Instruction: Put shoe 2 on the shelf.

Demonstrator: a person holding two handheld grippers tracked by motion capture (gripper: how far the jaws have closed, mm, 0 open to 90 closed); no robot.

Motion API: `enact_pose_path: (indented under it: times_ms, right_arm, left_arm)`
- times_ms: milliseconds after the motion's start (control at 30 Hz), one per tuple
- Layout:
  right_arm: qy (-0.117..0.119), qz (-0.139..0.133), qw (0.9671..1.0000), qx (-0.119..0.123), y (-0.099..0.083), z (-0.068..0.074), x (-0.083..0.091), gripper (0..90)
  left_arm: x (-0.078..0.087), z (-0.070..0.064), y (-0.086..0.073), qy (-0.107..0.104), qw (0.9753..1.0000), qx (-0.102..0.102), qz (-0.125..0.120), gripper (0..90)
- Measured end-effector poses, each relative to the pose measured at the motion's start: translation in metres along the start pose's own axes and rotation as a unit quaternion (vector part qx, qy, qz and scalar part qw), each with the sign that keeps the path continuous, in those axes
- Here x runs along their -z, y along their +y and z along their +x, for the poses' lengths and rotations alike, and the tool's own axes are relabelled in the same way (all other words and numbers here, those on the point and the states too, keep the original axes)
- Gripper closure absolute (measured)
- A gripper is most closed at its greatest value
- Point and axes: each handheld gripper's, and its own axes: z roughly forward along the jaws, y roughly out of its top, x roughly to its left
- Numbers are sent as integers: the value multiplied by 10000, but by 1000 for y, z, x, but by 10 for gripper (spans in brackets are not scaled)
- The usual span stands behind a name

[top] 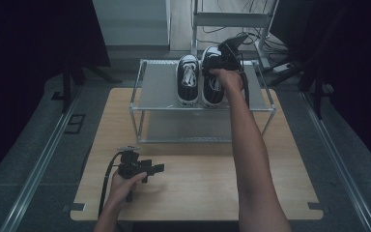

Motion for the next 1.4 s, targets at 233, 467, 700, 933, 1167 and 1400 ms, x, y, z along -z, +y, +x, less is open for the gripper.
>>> enact_pose_path:
  times_ms: [233,467,700,933,1167,1400]
  right_arm:
    - [-147,164,9997,-134,3,1,-7,130]
    - [-249,296,9992,-128,5,3,-13,127]
    - [-295,396,9986,-213,6,1,-19,122]
    - [-391,525,9975,-250,8,1,-24,111]
    - [-264,232,9993,-129,7,1,-16,119]
    - [-6,-158,9998,119,4,3,5,132]
  left_arm:
    - [0,0,0,6,10000,8,-14,251]
    - [1,1,0,16,10000,14,-1,251]
    - [2,2,0,3,10000,3,-17,251]
    - [2,2,0,12,10000,14,-15,251]
    - [1,1,0,17,10000,15,-19,251]
    - [0,1,0,15,10000,30,-13,251]
